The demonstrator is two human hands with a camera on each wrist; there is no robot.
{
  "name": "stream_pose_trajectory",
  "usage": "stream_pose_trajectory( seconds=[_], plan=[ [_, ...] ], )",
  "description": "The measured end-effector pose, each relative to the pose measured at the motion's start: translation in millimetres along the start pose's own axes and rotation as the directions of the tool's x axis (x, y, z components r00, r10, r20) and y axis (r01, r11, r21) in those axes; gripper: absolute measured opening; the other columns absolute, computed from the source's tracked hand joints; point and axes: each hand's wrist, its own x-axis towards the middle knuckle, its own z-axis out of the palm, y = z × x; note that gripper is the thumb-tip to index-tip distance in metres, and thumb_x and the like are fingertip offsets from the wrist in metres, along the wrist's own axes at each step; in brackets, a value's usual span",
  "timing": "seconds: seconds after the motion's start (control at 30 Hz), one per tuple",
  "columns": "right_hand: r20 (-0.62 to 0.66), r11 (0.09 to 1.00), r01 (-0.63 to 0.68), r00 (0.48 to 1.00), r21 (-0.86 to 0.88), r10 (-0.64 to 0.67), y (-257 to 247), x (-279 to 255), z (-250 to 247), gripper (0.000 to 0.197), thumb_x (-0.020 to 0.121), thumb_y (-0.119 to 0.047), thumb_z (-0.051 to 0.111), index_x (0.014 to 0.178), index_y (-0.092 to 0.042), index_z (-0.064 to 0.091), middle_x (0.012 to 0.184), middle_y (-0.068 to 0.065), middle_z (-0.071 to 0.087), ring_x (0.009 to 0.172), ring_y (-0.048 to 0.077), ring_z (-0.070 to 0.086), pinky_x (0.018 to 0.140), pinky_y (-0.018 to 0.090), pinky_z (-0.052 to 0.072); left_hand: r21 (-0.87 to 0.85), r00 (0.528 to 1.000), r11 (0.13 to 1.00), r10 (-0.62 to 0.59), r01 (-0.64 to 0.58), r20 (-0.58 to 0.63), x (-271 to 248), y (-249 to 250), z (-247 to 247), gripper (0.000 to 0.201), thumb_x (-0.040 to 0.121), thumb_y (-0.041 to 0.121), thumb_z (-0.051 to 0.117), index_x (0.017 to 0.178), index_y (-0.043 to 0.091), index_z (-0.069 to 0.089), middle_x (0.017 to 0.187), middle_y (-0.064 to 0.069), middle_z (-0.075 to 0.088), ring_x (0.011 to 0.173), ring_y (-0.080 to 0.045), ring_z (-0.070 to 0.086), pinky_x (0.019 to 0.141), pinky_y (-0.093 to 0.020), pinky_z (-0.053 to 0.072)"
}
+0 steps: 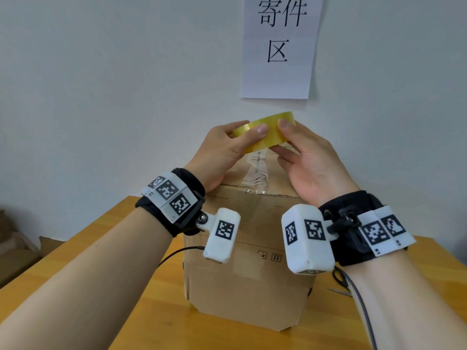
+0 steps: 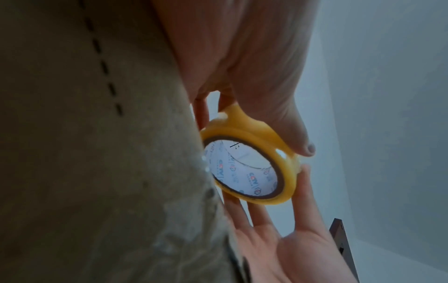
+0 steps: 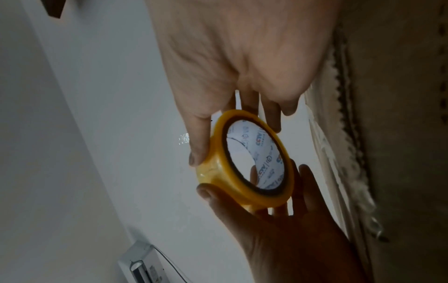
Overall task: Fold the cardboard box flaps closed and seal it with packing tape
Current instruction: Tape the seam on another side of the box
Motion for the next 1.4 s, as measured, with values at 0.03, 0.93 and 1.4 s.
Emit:
stream_pose_trajectory(
  seconds=[0.03, 0.93, 1.4],
  plan=[
    [-0.006, 1.000, -0.003, 1.000, 0.009, 0.003, -1, 0, -1, 0.046, 0.081, -0.032, 0.073, 0.123, -0.014, 0.069, 0.117, 0.004, 0.074, 0.103, 0.018, 0.072, 0.072, 0.019, 0.051, 0.007, 1.000, 1.000, -0.008, 0.008, 0.000, 0, 0, 0, 0.078, 0.066, 0.062, 0.074, 0.127, 0.014, 0.066, 0.102, 0.003, 0.071, 0.102, -0.011, 0.067, 0.103, -0.040, 0.051],
    [-0.046, 0.981, -0.028, 0.999, -0.190, 0.019, 6, 1, -1, 0.024, 0.092, -0.026, 0.069, 0.115, -0.023, 0.074, 0.116, -0.005, 0.074, 0.115, 0.016, 0.062, 0.095, 0.034, 0.038, -0.067, 0.992, 0.993, -0.102, 0.097, -0.077, 0, 8, 5, 0.078, 0.088, 0.046, 0.067, 0.154, 0.036, 0.027, 0.117, 0.010, 0.063, 0.111, -0.016, 0.065, 0.090, -0.027, 0.040],
    [0.097, 0.975, 0.055, 0.995, -0.213, -0.035, 12, 6, -7, 0.039, 0.097, 0.001, 0.050, 0.128, -0.015, 0.067, 0.121, 0.004, 0.072, 0.116, 0.026, 0.062, 0.093, 0.035, 0.039, -0.127, 0.984, 0.989, -0.096, 0.077, -0.150, 0, 9, 6, 0.049, 0.092, 0.040, 0.064, 0.136, 0.020, 0.051, 0.111, -0.002, 0.067, 0.091, -0.018, 0.069, 0.046, -0.005, 0.042]
  ],
)
